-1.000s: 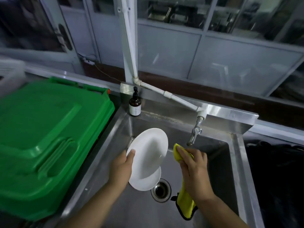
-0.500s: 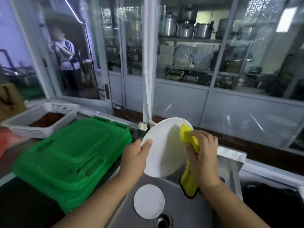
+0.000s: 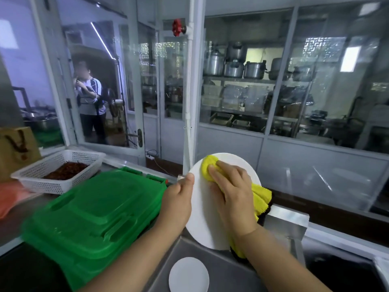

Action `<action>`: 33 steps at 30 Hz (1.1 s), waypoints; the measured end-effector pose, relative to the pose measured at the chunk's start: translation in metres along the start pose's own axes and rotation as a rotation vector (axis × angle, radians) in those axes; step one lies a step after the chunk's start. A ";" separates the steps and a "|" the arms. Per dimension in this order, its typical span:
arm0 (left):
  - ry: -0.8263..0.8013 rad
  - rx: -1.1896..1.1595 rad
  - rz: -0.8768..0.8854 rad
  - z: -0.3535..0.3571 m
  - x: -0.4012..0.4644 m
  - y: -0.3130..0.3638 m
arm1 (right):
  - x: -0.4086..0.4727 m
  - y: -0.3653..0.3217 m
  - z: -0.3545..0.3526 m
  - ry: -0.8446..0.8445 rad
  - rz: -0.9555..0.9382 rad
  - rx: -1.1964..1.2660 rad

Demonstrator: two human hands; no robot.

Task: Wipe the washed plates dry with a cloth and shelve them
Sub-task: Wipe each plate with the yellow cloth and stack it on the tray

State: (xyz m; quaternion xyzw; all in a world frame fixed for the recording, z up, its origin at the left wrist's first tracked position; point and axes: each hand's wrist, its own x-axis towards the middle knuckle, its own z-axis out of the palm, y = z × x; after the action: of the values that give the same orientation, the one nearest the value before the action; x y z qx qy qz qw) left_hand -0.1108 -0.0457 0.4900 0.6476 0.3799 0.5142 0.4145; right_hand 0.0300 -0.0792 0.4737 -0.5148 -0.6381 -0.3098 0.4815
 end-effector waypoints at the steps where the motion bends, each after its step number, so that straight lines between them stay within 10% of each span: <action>1: 0.006 -0.029 -0.001 -0.001 0.005 0.001 | -0.003 -0.006 0.000 -0.044 -0.058 -0.025; 9: -0.026 -0.180 -0.054 -0.021 0.042 0.004 | -0.039 0.000 -0.006 -0.268 -0.299 -0.202; 33: -0.264 -0.084 0.136 -0.030 0.063 -0.007 | 0.054 -0.014 0.004 -0.057 0.322 -0.488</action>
State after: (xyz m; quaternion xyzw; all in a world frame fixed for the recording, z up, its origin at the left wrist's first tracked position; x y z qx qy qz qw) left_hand -0.1293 0.0196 0.5093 0.7158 0.2556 0.4669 0.4520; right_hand 0.0149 -0.0604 0.5243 -0.7183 -0.4683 -0.3591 0.3684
